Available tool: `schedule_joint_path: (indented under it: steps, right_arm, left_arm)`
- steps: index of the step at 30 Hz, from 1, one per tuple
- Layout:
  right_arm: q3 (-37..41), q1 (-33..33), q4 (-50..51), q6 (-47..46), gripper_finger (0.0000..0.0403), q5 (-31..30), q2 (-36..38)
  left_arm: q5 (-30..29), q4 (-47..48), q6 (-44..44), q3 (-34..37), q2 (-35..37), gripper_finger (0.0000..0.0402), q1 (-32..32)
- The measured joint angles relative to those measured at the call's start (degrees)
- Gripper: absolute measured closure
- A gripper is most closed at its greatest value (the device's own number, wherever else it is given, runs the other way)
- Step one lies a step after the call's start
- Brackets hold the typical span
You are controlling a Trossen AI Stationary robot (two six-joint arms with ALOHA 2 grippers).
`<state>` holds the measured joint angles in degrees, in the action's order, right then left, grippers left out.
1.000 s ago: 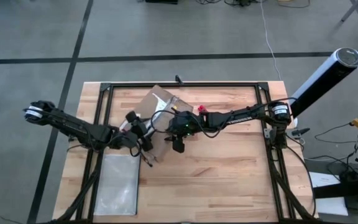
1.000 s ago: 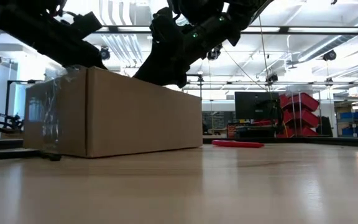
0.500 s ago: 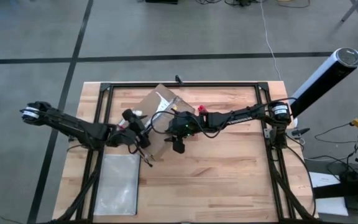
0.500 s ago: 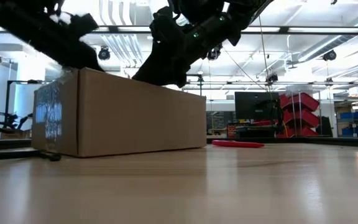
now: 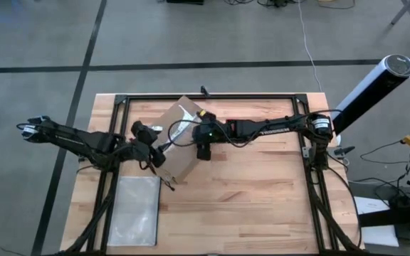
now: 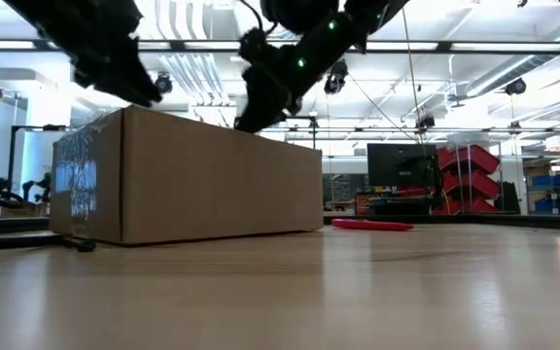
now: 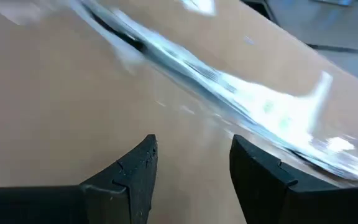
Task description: Unpack boxes
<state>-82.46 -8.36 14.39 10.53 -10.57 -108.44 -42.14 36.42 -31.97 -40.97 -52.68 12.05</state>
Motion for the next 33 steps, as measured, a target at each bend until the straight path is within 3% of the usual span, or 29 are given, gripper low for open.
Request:
schedule_joint_path:
  steps: [12, 33]
  right_arm:
    - [0.0, -8.8, 6.2, -1.6, 0.0233, 0.0, 0.1]
    - [-0.4, -4.4, 9.8, -7.3, 0.0230, 3.6, 0.3]
  left_arm:
    - [5.6, 8.0, -7.6, -5.0, -0.5, 0.0144, 0.0]
    - [5.3, 1.1, -7.1, -6.2, -0.6, 0.0144, 0.0]
